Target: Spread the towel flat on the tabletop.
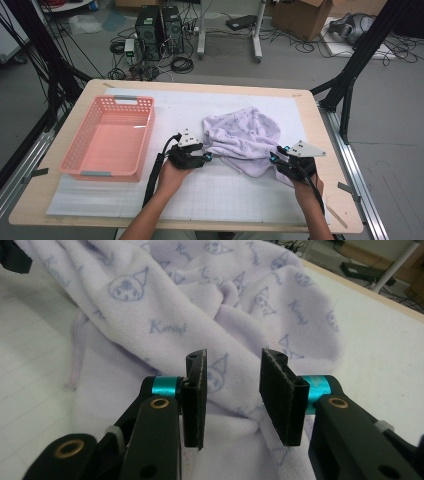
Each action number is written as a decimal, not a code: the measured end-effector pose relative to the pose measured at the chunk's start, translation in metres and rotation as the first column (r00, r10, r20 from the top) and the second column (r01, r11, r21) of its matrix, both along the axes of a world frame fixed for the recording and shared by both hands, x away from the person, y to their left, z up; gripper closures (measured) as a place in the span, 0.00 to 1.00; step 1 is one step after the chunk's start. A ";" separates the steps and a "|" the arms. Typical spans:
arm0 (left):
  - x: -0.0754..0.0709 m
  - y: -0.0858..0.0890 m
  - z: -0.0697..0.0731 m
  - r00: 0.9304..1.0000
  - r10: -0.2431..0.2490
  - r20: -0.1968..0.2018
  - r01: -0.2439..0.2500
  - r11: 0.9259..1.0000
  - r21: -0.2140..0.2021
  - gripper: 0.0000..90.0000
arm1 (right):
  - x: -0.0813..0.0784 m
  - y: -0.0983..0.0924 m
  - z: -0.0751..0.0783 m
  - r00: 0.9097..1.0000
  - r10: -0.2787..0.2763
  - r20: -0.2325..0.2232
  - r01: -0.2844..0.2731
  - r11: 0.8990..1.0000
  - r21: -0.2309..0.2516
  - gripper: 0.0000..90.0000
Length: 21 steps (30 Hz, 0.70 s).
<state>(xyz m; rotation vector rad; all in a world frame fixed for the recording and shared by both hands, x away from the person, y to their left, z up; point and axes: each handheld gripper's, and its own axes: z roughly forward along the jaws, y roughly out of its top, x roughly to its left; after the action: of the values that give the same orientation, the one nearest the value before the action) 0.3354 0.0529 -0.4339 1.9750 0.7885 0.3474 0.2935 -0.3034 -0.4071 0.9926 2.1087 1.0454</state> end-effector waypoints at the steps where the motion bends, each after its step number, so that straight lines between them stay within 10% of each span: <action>1: -0.003 0.001 0.001 1.000 -0.001 0.009 0.001 1.000 -0.006 0.58 | -0.001 0.000 0.000 1.000 0.000 0.000 0.000 1.000 -0.001 0.70; 12: -0.026 0.029 -0.002 0.999 0.027 -0.033 -0.027 1.000 -0.002 0.55 | -0.010 -0.014 -0.005 1.000 -0.028 0.010 0.027 0.998 0.057 0.70; 21: -0.019 -0.018 -0.006 0.993 -0.112 -0.047 0.111 0.994 -0.023 0.67 | -0.018 -0.019 -0.010 0.999 -0.040 0.009 0.039 0.996 0.075 0.69</action>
<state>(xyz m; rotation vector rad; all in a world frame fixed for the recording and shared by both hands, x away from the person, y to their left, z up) 0.3164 0.0352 -0.4400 2.0049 0.7064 0.2252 0.2752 -0.3228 -0.4172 1.0578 2.0462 1.1150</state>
